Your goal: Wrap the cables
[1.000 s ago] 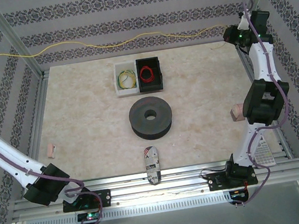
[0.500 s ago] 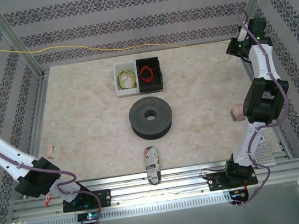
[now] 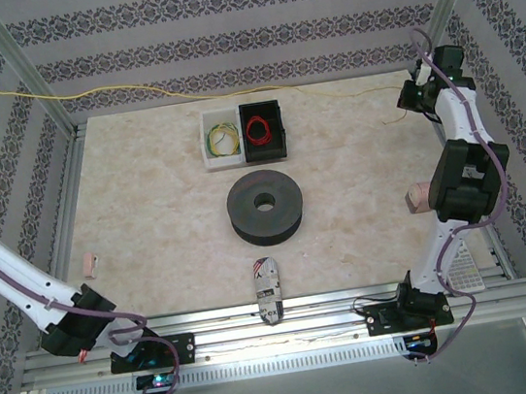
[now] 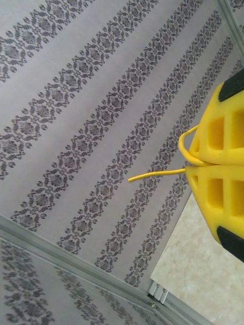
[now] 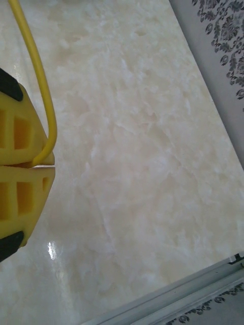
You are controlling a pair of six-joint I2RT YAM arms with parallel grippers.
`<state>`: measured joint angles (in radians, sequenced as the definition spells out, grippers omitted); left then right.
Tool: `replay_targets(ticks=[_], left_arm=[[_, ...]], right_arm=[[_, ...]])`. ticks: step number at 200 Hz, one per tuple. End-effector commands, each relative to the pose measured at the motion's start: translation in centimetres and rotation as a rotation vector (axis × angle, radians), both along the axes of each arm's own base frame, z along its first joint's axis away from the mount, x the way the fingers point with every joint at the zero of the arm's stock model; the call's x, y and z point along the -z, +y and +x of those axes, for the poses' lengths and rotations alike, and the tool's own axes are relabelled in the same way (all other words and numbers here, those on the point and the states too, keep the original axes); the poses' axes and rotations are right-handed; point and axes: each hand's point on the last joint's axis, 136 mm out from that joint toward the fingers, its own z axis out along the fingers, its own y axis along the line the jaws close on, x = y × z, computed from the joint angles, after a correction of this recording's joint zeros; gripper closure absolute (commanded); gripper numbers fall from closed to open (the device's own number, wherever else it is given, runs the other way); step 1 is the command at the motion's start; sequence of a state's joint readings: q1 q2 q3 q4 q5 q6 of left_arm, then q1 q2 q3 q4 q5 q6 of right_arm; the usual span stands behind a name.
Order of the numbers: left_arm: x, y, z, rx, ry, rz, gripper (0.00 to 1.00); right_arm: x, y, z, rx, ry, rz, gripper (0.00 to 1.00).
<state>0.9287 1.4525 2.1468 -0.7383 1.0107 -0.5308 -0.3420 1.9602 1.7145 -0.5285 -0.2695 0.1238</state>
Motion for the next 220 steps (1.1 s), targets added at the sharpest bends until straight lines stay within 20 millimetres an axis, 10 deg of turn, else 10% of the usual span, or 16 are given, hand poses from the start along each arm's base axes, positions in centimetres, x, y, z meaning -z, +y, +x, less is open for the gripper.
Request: replay_targets(ticks=[1,116,220], left_arm=[[1.3,-1.1,1.0,-0.040,0.056,0.083,1.00],[10.6,-24.2,-0.5,0.505,0.226,0.158,1.00],[13.5,-32.8,0.3,0.724,0.291,0.241,1.00]], right_arm=[[-2.0,-1.5,-0.3,0.057,-0.048,-0.080,1.00],[-8.5,7.6,-2.6,-0.146,-0.191,-0.011,1.00],[-6.4,6.6,-2.8,-0.086,-0.125,-0.047,0.98]])
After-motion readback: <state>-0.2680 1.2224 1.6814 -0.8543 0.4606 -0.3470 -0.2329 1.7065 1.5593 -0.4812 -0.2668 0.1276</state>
